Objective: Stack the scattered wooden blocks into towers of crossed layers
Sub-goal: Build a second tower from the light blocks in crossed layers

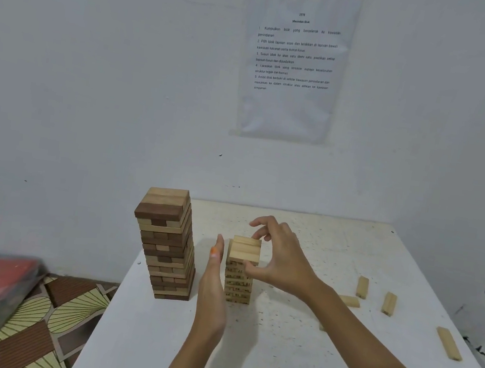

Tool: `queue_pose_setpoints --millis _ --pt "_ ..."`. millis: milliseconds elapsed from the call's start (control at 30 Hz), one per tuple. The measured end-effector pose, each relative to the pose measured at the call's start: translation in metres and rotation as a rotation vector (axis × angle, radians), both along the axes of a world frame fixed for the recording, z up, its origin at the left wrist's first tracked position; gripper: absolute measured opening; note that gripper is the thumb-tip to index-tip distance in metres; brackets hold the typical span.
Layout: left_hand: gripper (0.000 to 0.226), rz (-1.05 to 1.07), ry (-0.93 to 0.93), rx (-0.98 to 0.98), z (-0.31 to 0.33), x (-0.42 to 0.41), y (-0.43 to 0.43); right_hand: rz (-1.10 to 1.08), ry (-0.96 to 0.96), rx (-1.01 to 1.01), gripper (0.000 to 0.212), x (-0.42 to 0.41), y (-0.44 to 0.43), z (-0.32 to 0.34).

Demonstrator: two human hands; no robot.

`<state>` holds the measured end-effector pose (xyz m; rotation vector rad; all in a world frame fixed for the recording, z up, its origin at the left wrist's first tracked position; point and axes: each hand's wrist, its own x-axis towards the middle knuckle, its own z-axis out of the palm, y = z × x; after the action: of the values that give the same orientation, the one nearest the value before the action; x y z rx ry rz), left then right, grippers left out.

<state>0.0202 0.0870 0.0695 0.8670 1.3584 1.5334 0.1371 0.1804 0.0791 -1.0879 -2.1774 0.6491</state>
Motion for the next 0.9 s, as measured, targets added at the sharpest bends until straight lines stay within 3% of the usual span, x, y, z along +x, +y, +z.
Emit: queue_pose_setpoints --millis 300,767,900 --pt "0.046 -0.005 -0.073 -0.032 0.007 0.004 0.002 0.001 -0.065 0.013 0.061 -0.003 0.001 0.001" --pt "0.043 0.001 -0.035 -0.023 0.007 0.006 -0.001 0.012 -0.106 0.036 0.057 -0.003 -0.006 0.005" --pt "0.044 -0.006 -0.032 -0.003 0.006 0.002 0.002 -0.067 0.104 -0.089 0.053 0.001 -0.017 0.002"
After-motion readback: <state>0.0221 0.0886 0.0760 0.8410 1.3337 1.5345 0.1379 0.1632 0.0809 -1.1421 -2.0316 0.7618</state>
